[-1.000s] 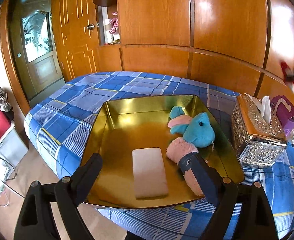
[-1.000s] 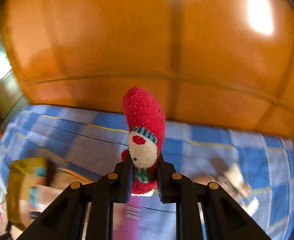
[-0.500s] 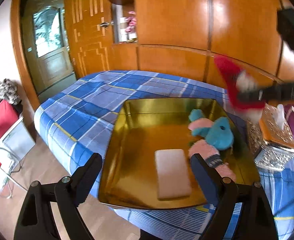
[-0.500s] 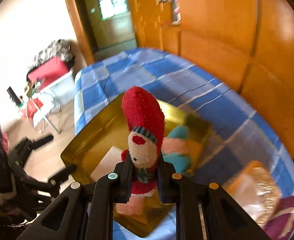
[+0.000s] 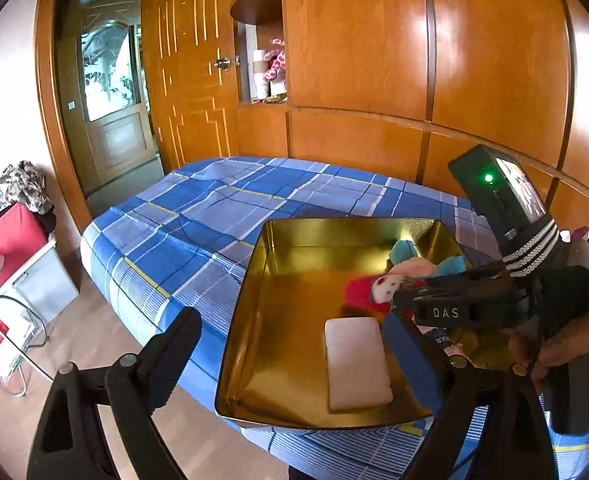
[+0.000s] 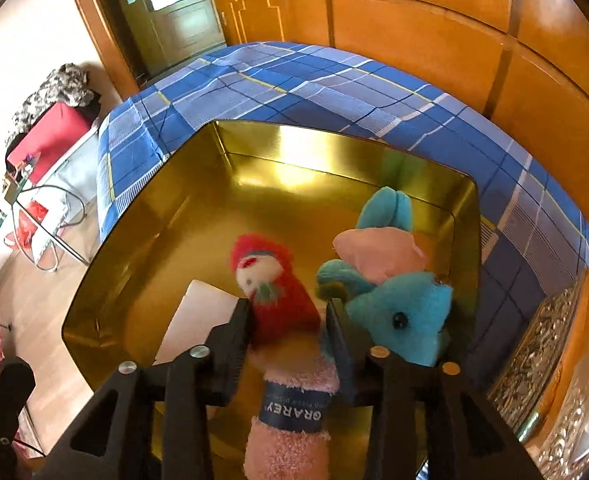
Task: Organize soft objects
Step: 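Carry the red sock into the gold tray and release it with the right gripper, then move both tools back toward the remaining soft items on the bed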
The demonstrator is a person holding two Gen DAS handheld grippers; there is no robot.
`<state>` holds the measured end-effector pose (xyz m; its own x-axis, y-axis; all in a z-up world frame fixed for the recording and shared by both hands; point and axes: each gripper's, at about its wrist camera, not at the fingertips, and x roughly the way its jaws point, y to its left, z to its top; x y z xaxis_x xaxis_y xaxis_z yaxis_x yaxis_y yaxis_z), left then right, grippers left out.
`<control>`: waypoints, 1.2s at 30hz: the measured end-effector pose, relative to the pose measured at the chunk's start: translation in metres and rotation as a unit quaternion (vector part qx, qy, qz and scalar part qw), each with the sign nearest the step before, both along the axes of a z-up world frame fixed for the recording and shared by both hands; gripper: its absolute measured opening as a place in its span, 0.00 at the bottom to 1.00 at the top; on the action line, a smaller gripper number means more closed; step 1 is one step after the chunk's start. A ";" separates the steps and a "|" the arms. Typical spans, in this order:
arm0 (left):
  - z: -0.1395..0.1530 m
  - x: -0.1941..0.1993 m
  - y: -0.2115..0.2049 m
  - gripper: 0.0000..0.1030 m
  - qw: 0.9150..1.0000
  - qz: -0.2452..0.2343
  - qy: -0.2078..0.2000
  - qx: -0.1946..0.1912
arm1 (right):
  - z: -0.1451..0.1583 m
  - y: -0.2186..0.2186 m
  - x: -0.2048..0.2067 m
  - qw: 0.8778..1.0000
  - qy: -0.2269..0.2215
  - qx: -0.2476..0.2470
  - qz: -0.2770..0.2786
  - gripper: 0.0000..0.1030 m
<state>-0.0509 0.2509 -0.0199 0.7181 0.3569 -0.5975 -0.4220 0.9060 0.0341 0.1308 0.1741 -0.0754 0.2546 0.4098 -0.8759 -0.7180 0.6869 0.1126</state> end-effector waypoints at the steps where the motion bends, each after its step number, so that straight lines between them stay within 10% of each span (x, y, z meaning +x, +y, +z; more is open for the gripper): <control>1: 0.000 0.000 -0.001 0.90 1.000 0.000 0.000 0.002 | 0.002 -0.002 -0.001 1.000 -0.002 0.005 -0.005 0.40; 36: 0.007 -0.001 -0.040 0.91 0.998 -0.046 -0.002 0.038 | 0.116 -0.189 -0.032 0.968 -0.150 0.109 -0.169 0.43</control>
